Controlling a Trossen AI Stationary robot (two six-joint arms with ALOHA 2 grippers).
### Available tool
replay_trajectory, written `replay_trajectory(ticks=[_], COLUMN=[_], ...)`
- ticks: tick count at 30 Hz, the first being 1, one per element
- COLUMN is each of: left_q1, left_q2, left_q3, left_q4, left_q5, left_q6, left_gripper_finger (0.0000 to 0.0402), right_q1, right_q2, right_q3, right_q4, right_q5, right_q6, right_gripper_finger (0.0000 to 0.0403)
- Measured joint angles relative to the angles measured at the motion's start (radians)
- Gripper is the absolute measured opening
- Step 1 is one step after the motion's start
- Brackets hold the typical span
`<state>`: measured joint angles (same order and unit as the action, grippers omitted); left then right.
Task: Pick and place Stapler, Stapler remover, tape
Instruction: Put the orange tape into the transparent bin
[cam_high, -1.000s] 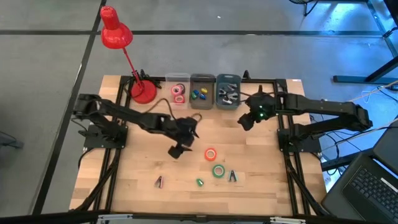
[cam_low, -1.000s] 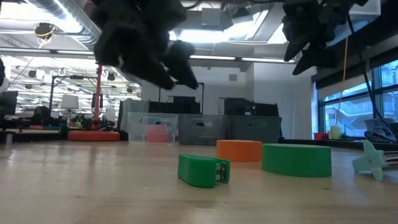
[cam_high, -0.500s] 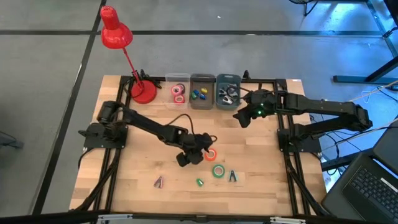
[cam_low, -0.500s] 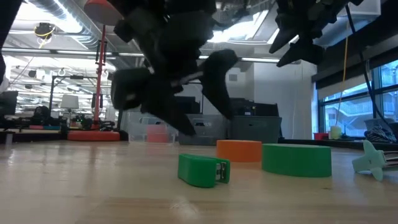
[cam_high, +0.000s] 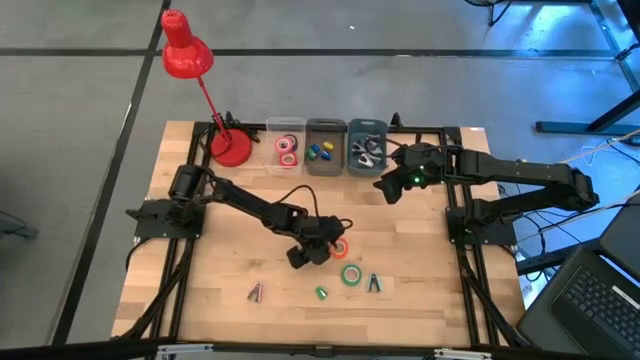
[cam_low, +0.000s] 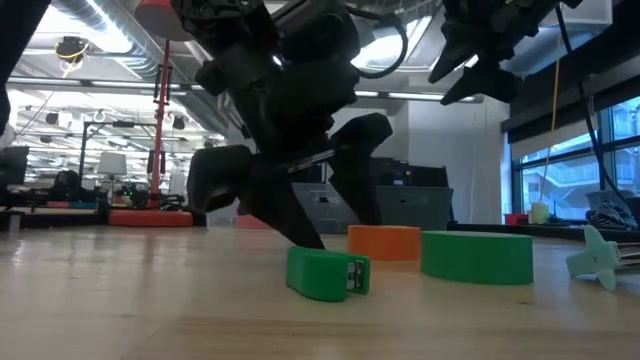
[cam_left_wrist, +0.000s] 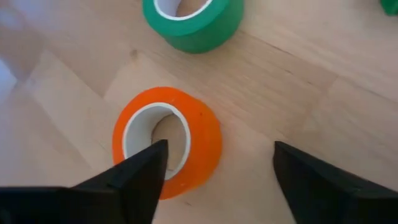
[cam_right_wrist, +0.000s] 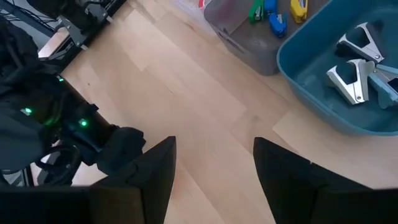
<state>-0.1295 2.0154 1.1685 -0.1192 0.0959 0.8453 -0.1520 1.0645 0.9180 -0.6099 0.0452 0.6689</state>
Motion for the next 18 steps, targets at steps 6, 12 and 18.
replay_trajectory(ticks=[6, 12, 18], left_q1=[0.002, 0.002, 0.01], left_q2=[0.002, -0.005, -0.063], left_q3=[0.002, 0.0, -0.012], left_q4=[-0.032, -0.036, -0.056], left_q5=[-0.032, -0.042, -0.081], left_q6=[0.017, -0.069, -0.245], left_gripper_finger=[0.0121, 0.0027, 0.0027], right_q1=[0.0, 0.0, 0.0], right_q2=[0.0, 0.0, 0.0], right_q3=[0.0, 0.0, 0.0], right_q4=[0.021, 0.027, 0.025], right_q5=[0.0, 0.0, 0.0], right_q6=[0.0, 0.0, -0.016], right_gripper_finger=[0.0216, 0.0216, 0.0216])
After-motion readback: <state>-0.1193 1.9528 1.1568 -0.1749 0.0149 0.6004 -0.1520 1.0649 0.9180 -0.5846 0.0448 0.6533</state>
